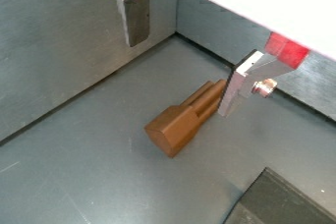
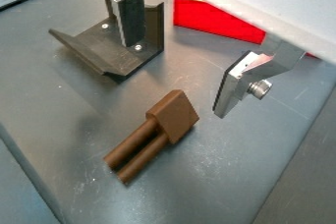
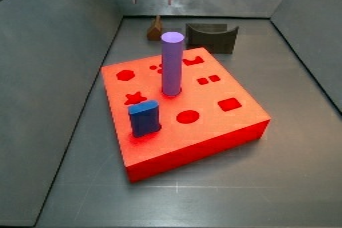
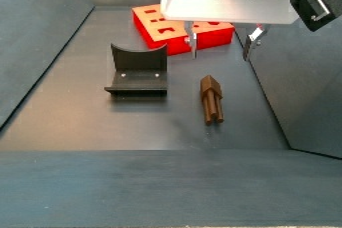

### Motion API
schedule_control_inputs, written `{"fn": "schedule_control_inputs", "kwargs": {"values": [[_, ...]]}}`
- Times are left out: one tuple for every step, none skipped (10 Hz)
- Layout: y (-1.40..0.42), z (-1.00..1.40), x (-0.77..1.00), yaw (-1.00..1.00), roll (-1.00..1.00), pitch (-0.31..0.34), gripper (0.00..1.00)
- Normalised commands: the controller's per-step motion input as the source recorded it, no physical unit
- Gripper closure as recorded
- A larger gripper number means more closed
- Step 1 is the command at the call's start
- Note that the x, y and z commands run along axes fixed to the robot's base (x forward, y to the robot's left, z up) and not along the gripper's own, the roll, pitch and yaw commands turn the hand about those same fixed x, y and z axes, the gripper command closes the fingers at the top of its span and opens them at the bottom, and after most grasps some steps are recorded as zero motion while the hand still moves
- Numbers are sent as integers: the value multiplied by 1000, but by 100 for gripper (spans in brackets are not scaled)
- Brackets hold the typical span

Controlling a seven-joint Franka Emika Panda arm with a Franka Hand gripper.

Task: Pick up the 3 prong object. Move up. Rotate the 3 prong object. Place the 3 prong object on the fixture. Regrasp the 3 prong object. Move to above the board. Insert the 3 prong object.
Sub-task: Rotate the 3 prong object.

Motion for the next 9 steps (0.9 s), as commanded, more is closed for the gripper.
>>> {"fn": "schedule_control_inputs", "kwargs": {"values": [[0, -1000, 0, 0, 0, 0, 0], [1, -1000, 9, -37, 2, -14, 0], [3, -1000, 14, -33, 0, -23, 0], [5, -1000, 18, -28, -4, -27, 0], [7, -1000, 24, -23, -9, -28, 0], [10, -1000, 37, -15, -16, -28, 0], [11, -981, 44, -9, -22, -25, 0], [11, -842, 47, -4, -28, -24, 0], [9, -710, 46, 1, -33, -25, 0]]}}
